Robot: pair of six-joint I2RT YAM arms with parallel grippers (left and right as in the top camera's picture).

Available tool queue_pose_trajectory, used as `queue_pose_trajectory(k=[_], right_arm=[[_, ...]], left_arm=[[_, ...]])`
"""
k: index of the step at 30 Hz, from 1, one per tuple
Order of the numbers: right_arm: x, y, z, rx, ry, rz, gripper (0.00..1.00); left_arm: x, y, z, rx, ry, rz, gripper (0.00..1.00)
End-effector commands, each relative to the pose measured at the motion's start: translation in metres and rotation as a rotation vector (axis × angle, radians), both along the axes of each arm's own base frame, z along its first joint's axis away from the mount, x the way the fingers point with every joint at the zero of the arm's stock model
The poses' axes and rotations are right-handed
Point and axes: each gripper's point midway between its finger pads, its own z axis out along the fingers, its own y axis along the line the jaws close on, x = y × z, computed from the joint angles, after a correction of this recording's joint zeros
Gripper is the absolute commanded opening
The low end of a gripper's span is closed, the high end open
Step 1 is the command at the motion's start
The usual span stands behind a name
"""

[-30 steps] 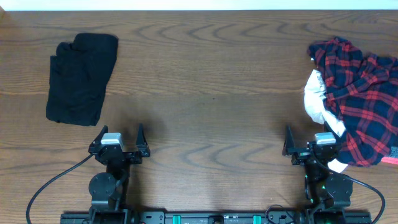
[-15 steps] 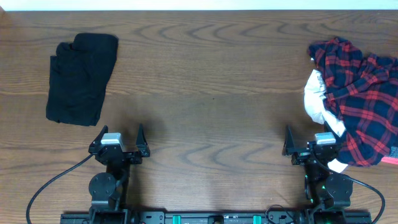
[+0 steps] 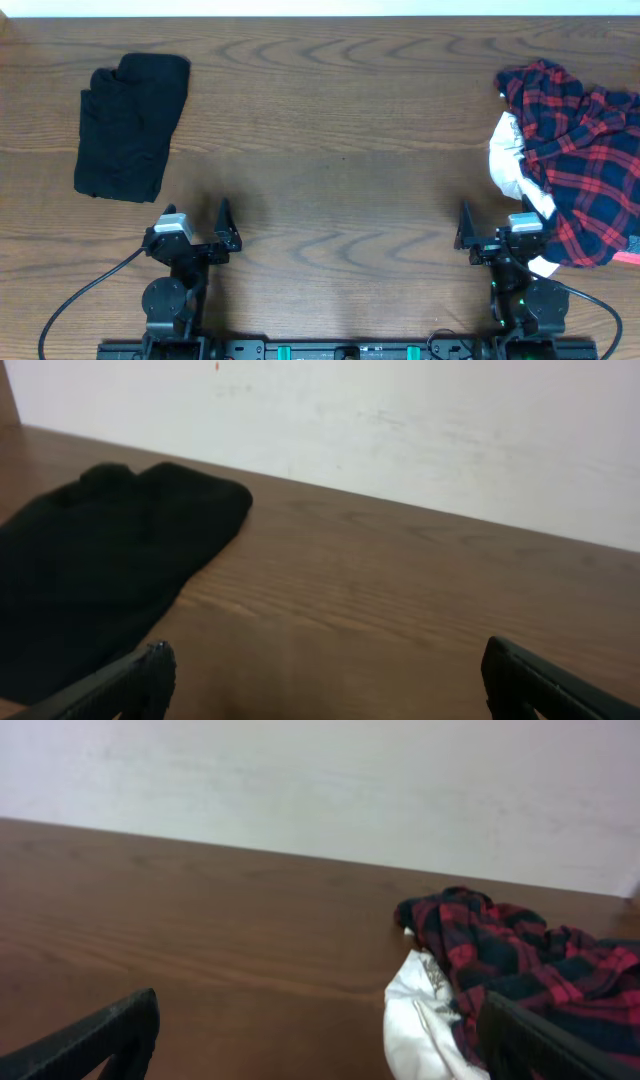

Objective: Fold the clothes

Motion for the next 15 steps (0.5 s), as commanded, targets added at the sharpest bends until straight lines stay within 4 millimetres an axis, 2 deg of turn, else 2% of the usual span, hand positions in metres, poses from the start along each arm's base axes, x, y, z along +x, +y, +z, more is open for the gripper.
queue_pose_trajectory(k=[1,7,15], right_arm=[[-0.004,-0.008,0.03,0.051,-0.036,-0.045,0.99],[-0.004,-0.014,0.053,0.049,0.02,-0.082,0.99],[0.018,-0.013,0.077,0.043,0.175,-0.086,0.99]], left_arm=[[-0.003,0.0,0.02,-0.068,-0.035,0.01,0.98],[-0.006,0.001,0.059,-0.069,-0.056,0.01,0.98],[0.006,0.0,0.072,-0.057,0.174,0.017,0.98]])
